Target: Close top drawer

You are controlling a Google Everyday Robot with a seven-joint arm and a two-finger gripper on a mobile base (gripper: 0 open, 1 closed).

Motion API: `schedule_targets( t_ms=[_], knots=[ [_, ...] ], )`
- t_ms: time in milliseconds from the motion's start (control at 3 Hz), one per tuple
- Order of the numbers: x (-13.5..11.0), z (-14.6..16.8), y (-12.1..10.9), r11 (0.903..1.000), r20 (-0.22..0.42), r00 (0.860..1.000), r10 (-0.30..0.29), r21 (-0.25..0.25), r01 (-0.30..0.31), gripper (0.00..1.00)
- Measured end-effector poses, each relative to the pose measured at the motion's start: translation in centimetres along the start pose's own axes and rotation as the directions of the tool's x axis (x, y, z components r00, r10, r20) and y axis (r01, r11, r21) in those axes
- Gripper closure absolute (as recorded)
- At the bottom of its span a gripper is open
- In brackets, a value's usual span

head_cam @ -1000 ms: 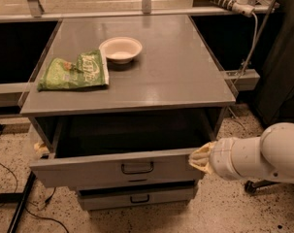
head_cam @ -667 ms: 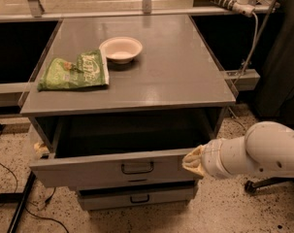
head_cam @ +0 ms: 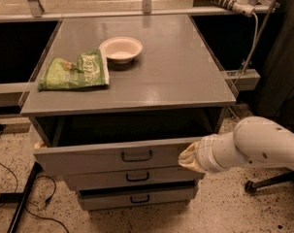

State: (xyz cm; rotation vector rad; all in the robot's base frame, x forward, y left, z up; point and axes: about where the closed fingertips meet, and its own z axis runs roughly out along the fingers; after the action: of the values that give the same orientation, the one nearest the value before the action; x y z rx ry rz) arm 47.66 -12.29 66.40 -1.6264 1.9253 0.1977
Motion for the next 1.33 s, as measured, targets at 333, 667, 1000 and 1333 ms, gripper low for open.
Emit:
schedule_targets(
  t_ms=[333, 667, 1000, 1333],
  knots=[
    [0.0, 0.0, 0.0, 1.0, 0.0, 1.0, 0.0, 0.0, 0.0, 0.57],
    [0.0, 0.0, 0.0, 1.0, 0.0, 1.0, 0.0, 0.0, 0.0, 0.34],
    [0.0, 0.0, 0.0, 1.0, 0.0, 1.0, 0.0, 0.0, 0.0, 0.11],
    [-0.01, 0.0, 0.0, 1.0, 0.0, 1.0, 0.0, 0.0, 0.0, 0.0]
  ],
)
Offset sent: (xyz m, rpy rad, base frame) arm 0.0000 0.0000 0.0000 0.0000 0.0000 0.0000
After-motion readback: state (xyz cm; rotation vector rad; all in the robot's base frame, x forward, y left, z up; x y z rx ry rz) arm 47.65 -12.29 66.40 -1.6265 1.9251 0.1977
